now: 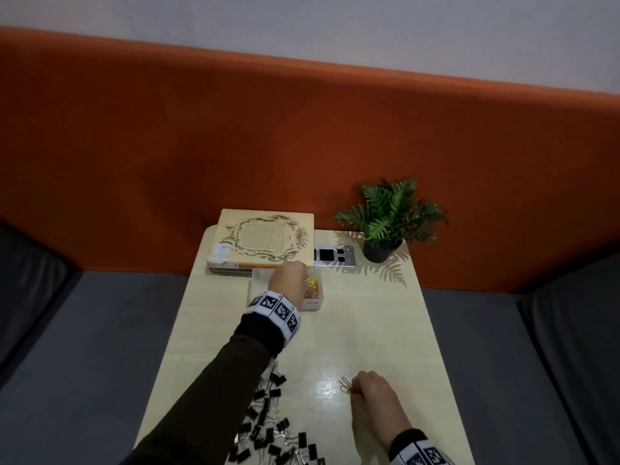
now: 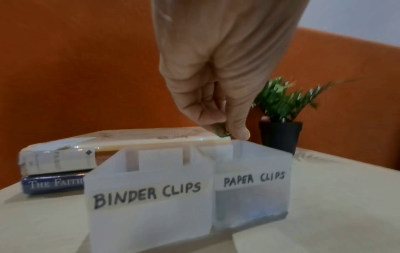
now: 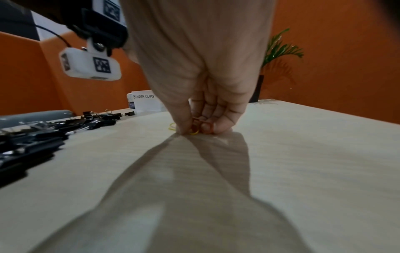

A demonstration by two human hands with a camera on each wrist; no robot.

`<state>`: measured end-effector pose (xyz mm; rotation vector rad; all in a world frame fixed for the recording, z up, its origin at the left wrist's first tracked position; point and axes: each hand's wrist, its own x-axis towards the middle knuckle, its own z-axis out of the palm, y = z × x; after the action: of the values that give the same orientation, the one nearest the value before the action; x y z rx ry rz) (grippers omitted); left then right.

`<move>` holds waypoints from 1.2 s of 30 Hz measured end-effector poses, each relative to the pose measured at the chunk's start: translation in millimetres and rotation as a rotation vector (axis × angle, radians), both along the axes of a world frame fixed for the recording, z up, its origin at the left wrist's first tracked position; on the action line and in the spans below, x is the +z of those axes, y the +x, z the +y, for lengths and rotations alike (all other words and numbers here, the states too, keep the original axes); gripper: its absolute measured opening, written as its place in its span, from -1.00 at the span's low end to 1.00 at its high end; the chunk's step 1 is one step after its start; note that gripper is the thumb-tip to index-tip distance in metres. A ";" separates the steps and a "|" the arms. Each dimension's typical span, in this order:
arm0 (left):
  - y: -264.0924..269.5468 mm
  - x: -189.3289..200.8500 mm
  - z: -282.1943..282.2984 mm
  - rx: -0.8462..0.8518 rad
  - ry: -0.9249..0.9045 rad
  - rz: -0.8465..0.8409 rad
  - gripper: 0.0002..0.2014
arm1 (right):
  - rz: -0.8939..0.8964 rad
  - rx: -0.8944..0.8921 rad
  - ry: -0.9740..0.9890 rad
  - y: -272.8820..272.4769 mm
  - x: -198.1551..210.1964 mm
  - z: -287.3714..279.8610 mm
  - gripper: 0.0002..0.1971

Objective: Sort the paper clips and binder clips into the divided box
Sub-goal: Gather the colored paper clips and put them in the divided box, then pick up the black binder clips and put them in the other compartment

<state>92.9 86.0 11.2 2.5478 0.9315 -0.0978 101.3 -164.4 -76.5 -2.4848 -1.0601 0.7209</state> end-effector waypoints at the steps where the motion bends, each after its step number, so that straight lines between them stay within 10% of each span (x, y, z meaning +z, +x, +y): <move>1: 5.4 -1.4 4.4 -0.005 -0.012 0.035 -0.86 | -0.003 0.000 0.008 -0.8 -1.2 -1.7 -0.90; 13: -102.4 -14.8 -24.4 0.019 -0.171 -0.162 -0.73 | -0.058 -0.042 0.214 45.0 63.8 101.2 -0.95; 19: -196.6 -28.8 -42.9 0.157 -0.213 -0.099 -0.74 | -0.130 0.046 0.005 62.9 77.7 185.8 -0.88; 26: -250.9 -45.0 -50.4 0.329 -0.246 -0.042 -0.56 | -0.149 0.234 0.227 23.7 84.0 157.6 -0.87; 36: -193.1 -70.4 -48.4 0.347 -0.232 0.003 -0.26 | 0.134 0.405 -0.082 -61.1 31.2 132.8 -0.22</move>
<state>-100.2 37.6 -59.2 2.1438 1.2683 -0.0993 40.2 -31.6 -45.3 -2.2679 -1.5279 1.0491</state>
